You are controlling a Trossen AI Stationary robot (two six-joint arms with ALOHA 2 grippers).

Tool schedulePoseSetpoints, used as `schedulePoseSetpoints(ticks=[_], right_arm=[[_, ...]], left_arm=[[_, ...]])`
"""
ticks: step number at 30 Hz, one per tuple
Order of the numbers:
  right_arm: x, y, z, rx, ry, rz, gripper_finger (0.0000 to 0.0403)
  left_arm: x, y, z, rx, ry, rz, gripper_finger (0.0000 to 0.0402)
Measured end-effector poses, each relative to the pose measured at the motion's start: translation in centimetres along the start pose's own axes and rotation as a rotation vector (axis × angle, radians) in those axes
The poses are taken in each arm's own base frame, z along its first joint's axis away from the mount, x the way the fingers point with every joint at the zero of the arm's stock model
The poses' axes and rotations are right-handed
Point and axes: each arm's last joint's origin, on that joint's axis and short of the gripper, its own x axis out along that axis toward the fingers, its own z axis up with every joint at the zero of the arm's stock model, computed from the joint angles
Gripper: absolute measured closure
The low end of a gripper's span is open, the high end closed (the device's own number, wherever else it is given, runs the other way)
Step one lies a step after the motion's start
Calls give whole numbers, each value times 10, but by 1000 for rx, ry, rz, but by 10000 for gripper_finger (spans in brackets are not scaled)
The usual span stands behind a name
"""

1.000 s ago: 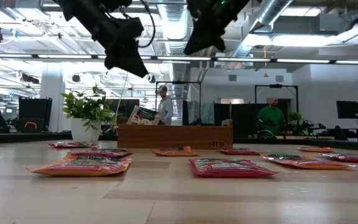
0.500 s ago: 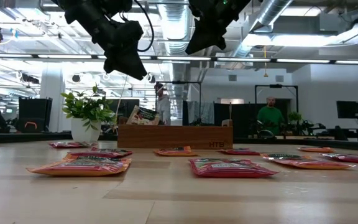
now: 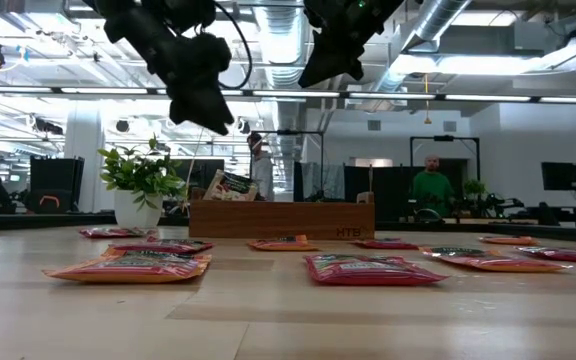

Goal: Pick & Place Tea
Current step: Put the brown tea bag into the left of the wooden organizer

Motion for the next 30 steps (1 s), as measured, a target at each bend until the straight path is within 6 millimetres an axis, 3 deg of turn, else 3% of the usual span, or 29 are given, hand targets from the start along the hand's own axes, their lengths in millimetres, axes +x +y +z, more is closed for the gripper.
schedulePoseSetpoints(ticks=[4,8,13,23,30], right_arm=[[0,0,0,0,0,0,403],[0,0,0,0,0,0,403],[0,0,0,0,0,0,403],[0,0,-1,0,7,-1,403],[0,0,-1,-2,7,-1,403]], left_arm=[[0,-3,-1,6,19,-118,213],[-1,-4,0,21,23,-126,213],[-2,-6,16,63,13,-118,213],[39,0,21,153,275,-20,213],[42,3,21,221,296,41,213]])
